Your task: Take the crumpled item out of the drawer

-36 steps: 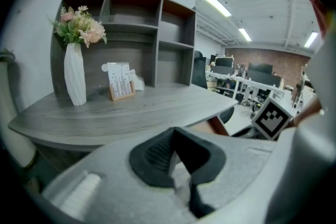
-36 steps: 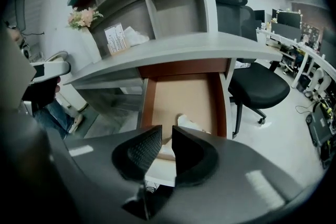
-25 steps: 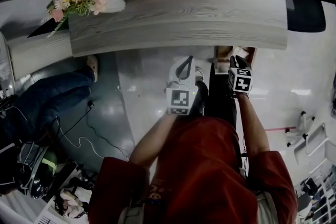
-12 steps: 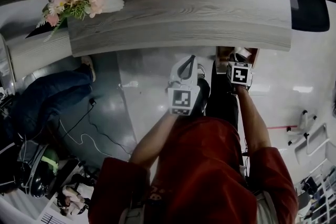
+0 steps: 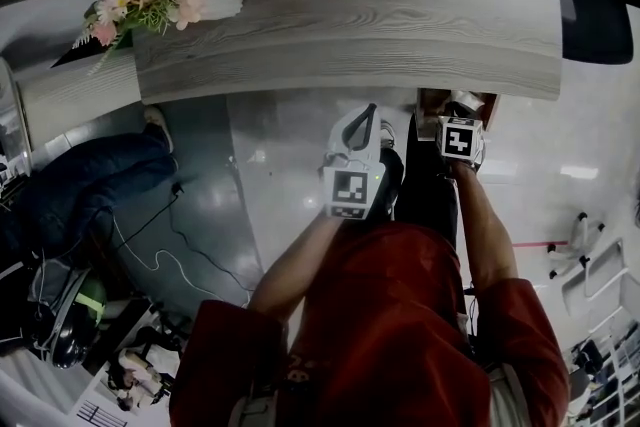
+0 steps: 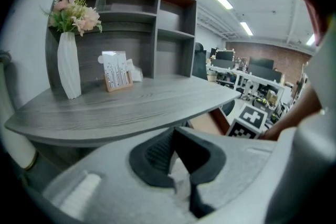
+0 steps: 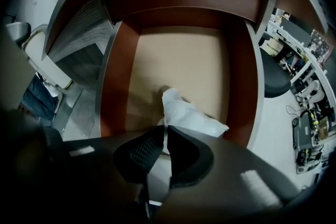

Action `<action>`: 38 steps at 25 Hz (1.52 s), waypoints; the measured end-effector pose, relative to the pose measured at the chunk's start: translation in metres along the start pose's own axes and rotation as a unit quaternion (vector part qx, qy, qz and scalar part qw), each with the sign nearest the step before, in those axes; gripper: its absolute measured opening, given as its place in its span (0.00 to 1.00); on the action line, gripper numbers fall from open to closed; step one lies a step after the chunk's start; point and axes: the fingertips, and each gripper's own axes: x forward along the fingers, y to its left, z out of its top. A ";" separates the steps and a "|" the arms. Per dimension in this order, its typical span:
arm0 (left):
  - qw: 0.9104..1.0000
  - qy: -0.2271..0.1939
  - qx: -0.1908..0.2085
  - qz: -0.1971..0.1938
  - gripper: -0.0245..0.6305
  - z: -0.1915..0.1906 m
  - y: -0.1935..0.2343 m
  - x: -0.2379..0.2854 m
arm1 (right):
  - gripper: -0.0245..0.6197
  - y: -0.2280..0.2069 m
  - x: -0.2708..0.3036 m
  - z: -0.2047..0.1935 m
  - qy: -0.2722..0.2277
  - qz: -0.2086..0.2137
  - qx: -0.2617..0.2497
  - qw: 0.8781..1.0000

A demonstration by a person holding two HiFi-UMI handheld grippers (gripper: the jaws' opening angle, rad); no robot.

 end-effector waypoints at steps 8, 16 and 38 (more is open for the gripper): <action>1.000 0.006 0.004 -0.004 0.03 -0.003 0.003 -0.008 | 0.05 0.010 -0.017 -0.001 -0.020 0.009 -0.022 1.000; 1.000 -0.013 0.003 -0.004 0.03 0.004 0.001 -0.027 | 0.05 0.018 -0.059 0.003 -0.060 0.007 -0.029 0.998; 0.999 -0.037 -0.005 0.005 0.03 0.009 -0.005 -0.094 | 0.05 0.053 -0.184 -0.006 -0.178 0.017 -0.023 0.984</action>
